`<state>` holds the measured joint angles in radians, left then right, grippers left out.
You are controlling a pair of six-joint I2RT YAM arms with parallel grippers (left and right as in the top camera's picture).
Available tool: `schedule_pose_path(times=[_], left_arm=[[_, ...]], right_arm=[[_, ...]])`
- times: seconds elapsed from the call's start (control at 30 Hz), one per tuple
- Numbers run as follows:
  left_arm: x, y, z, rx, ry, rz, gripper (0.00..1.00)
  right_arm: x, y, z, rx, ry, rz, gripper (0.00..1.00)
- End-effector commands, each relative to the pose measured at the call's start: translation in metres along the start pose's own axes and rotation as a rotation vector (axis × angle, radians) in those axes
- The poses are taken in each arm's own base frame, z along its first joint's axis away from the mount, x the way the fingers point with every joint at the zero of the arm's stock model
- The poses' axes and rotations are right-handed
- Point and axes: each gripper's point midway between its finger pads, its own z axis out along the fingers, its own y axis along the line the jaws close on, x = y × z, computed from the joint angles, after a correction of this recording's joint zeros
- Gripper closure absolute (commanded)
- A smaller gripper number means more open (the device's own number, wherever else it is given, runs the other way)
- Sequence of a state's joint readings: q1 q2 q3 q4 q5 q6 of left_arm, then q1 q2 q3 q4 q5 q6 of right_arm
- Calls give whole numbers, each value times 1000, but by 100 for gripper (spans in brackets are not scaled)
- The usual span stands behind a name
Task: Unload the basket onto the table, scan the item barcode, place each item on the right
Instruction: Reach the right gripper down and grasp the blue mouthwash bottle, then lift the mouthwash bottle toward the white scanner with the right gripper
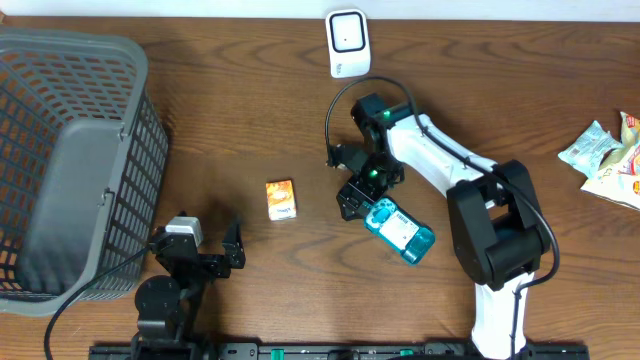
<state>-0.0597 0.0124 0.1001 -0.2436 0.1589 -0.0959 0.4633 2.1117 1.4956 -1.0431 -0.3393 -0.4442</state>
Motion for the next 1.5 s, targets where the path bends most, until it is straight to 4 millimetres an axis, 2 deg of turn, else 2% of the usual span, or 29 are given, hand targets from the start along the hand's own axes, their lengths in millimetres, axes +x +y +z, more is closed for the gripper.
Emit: schedule_pose_path(times=[0.0, 0.07, 0.23, 0.4, 0.5, 0.57, 0.63, 0.87, 1.03, 1.07, 1.47], left_arm=[[14, 1, 2, 5, 46, 11, 2], [14, 1, 2, 5, 46, 11, 2], [14, 1, 2, 5, 46, 11, 2], [14, 1, 2, 5, 46, 11, 2], [14, 1, 2, 5, 46, 11, 2], [14, 1, 2, 5, 46, 11, 2], [14, 1, 2, 5, 46, 11, 2], [14, 1, 2, 5, 46, 11, 2], [14, 1, 2, 5, 46, 11, 2], [14, 1, 2, 5, 46, 11, 2], [14, 1, 2, 5, 46, 11, 2]], right_arm=[[17, -6, 31, -15, 92, 66, 19], [20, -7, 36, -23, 110, 71, 25], [25, -7, 36, -18, 132, 76, 32], [27, -10, 35, -1, 145, 77, 46], [27, -10, 35, -1, 144, 84, 56], [25, -11, 35, 4, 135, 89, 66], [23, -12, 35, 7, 129, 87, 71], [11, -16, 30, 26, 89, 111, 79], [-15, -19, 9, 52, 25, 122, 83], [-25, -20, -1, 62, 0, 114, 82], [-90, -22, -72, 128, -206, 139, 85]])
